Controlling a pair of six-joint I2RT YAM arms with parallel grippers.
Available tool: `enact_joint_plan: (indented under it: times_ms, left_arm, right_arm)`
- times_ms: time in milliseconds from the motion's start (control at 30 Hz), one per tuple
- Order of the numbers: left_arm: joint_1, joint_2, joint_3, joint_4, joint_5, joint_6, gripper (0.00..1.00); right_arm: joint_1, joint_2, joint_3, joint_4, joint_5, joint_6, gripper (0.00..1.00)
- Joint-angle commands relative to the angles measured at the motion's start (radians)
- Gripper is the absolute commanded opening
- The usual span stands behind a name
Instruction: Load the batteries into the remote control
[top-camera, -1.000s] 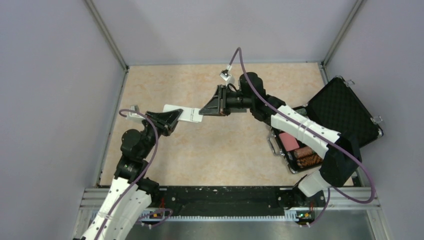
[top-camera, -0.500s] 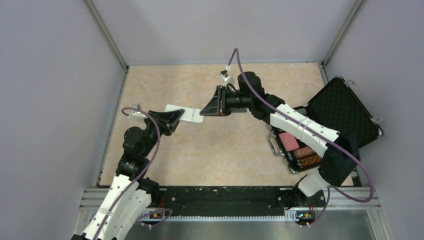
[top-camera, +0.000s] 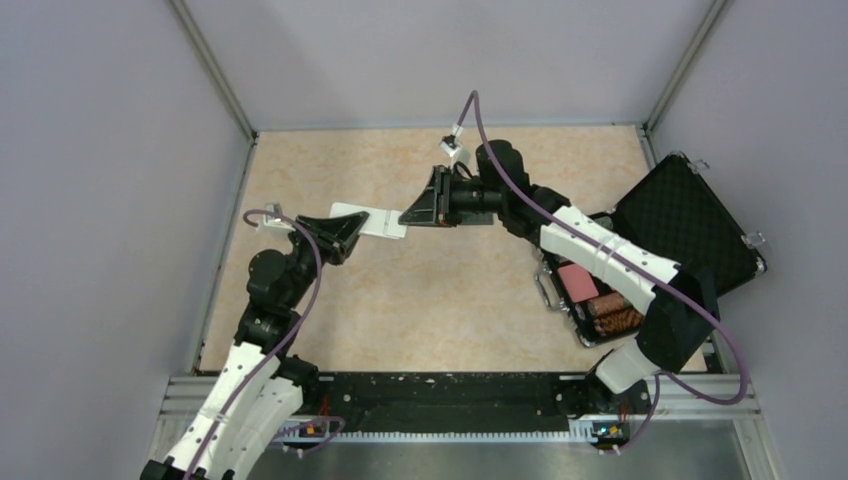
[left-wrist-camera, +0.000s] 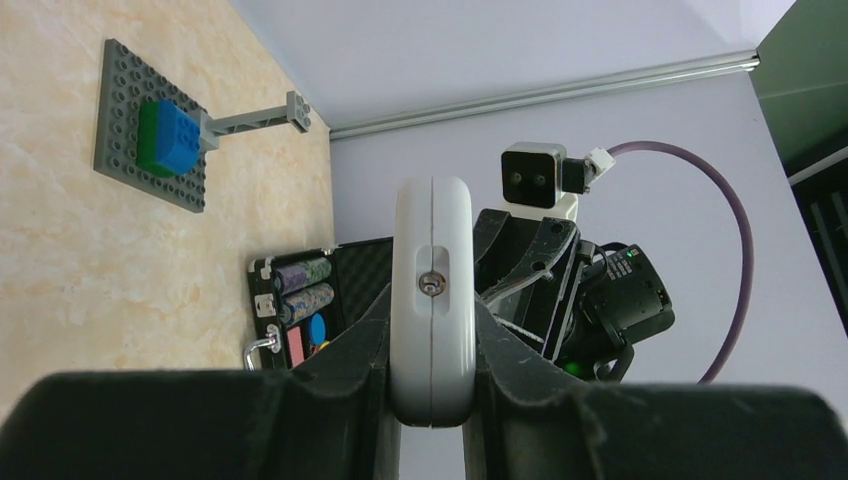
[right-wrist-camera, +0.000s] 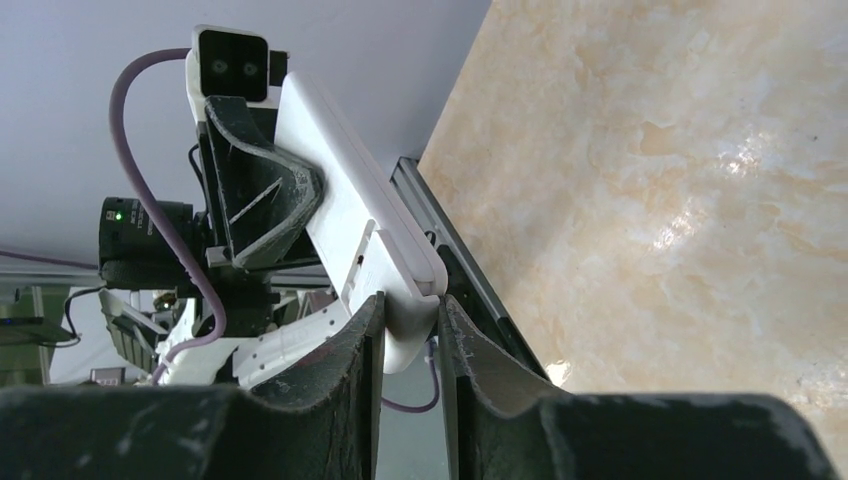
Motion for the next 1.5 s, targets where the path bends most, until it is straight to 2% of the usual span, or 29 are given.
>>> enact_joint_plan:
  times_ms: [0, 167, 300, 533, 733, 1067, 1300, 1467]
  left_arm:
    - [-0.023, 0.0, 0.05, 0.384, 0.116, -0.121, 0.0]
    - [-0.024, 0.01, 0.048, 0.459, 0.098, -0.139, 0.0]
    - [-0.024, 0.006, 0.066, 0.456, 0.085, -0.115, 0.0]
    - [-0.024, -0.004, 0.078, 0.444, 0.077, -0.093, 0.0]
    - [-0.024, -0.006, 0.088, 0.452, 0.09, -0.109, 0.0]
    - [-0.024, -0.026, 0.085, 0.502, 0.055, -0.203, 0.0]
    - [-0.024, -0.004, 0.131, 0.517, 0.069, -0.233, 0.0]
    - [-0.024, 0.008, 0.15, 0.516, 0.094, -0.237, 0.0]
  right_arm:
    - [0.075, 0.058, 0.004, -0.047, -0.033, -0.017, 0.25]
    - [0.076, 0.048, -0.009, -0.023, -0.007, 0.008, 0.3]
    - [0.076, 0.029, -0.025, -0.034, 0.034, 0.02, 0.37]
    - [0.076, 0.002, -0.035, -0.053, 0.093, 0.025, 0.4]
    - [0.074, -0.009, -0.048, -0.01, 0.058, 0.021, 0.43]
    - [0.07, -0.053, -0.153, 0.198, -0.019, 0.087, 0.43]
    - [0.072, -0.04, -0.188, 0.378, -0.065, 0.153, 0.43]
    - [0.073, -0.021, -0.189, 0.437, -0.074, 0.175, 0.42]
